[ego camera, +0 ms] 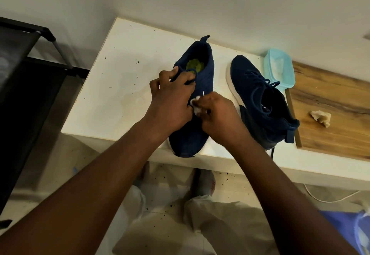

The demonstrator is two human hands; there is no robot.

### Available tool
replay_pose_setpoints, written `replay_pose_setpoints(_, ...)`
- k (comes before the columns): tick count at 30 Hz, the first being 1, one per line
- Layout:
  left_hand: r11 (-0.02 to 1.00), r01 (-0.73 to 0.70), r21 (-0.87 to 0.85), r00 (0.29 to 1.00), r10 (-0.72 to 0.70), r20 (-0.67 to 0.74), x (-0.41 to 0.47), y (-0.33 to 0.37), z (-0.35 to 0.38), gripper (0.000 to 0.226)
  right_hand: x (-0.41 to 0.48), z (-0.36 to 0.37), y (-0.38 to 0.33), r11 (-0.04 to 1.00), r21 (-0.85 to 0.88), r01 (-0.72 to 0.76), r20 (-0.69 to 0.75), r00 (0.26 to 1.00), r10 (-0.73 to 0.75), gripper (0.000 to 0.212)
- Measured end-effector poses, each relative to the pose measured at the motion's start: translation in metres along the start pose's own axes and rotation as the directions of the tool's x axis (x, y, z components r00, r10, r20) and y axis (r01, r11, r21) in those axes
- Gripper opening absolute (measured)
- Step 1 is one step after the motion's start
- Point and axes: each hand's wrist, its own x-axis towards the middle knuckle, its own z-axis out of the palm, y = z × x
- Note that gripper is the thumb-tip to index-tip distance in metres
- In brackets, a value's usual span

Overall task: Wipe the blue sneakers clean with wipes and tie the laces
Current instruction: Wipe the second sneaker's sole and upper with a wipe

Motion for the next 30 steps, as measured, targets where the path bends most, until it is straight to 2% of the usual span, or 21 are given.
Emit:
replay_pose_setpoints(2, 1.0, -0.006, 0.005, 1.0, 0.006, -0.004, 0.0, 0.001, 0.0, 0.061, 0.0, -0.003, 0.006, 0.999, -0.03, -0.01, 0.058, 0.998, 0.012, 0.037)
replay_pose_setpoints(5, 1.0, -0.002, 0.007, 1.0, 0.002, -0.001, 0.0, 0.001, 0.001, 0.062, 0.008, -0.001, 0.011, 0.994, -0.032, -0.101, -0.13, 0.987, 0.096, 0.024)
replay_pose_setpoints(7, 1.0, 0.001, 0.009, 1.0, -0.001, 0.0, 0.0, 0.001, 0.0, 0.063, 0.015, 0.002, 0.012, 0.986, -0.044, -0.16, -0.285, 0.948, 0.141, 0.015)
replay_pose_setpoints(9, 1.0, 0.003, 0.012, 1.0, -0.003, 0.003, 0.0, 0.001, 0.0, 0.062, 0.019, 0.005, 0.013, 0.971, 0.054, -0.233, -0.41, 0.882, 0.235, 0.011)
replay_pose_setpoints(11, 1.0, 0.005, 0.011, 1.0, -0.005, 0.002, 0.0, 0.001, -0.001, 0.061, 0.017, 0.008, 0.014, 0.963, 0.146, -0.227, -0.47, 0.841, 0.269, 0.015)
replay_pose_setpoints(13, 1.0, 0.005, 0.008, 1.0, -0.005, 0.007, 0.0, 0.001, -0.001, 0.062, 0.014, 0.011, 0.012, 0.977, 0.141, -0.159, -0.47, 0.858, 0.208, 0.013)
replay_pose_setpoints(16, 1.0, 0.002, 0.006, 1.0, -0.002, 0.012, 0.0, 0.002, -0.002, 0.062, 0.01, 0.014, 0.006, 0.992, 0.082, -0.093, -0.383, 0.916, 0.117, 0.004)
replay_pose_setpoints(20, 1.0, -0.004, 0.006, 1.0, 0.004, -0.002, 0.0, 0.001, -0.002, 0.061, 0.006, 0.015, 0.002, 0.994, -0.097, -0.041, -0.216, 0.976, 0.019, 0.02)
replay_pose_setpoints(22, 1.0, -0.01, 0.002, 1.0, 0.01, -0.005, 0.001, 0.0, -0.002, 0.061, 0.007, 0.009, 0.007, 0.983, -0.174, -0.062, -0.23, 0.973, 0.021, 0.021)
replay_pose_setpoints(26, 1.0, -0.013, 0.014, 1.0, 0.013, -0.002, 0.001, -0.001, 0.0, 0.062, 0.017, 0.001, 0.014, 0.974, -0.09, -0.209, -0.351, 0.921, 0.166, 0.023)
replay_pose_setpoints(28, 1.0, -0.011, 0.01, 1.0, 0.011, -0.005, 0.002, -0.001, 0.0, 0.062, 0.017, 0.005, 0.005, 0.984, -0.031, -0.175, -0.369, 0.917, 0.151, 0.025)
replay_pose_setpoints(30, 1.0, -0.007, 0.011, 1.0, 0.008, -0.008, 0.001, -0.001, 0.001, 0.064, 0.011, 0.006, -0.002, 0.992, -0.01, -0.128, -0.307, 0.944, 0.118, 0.023)
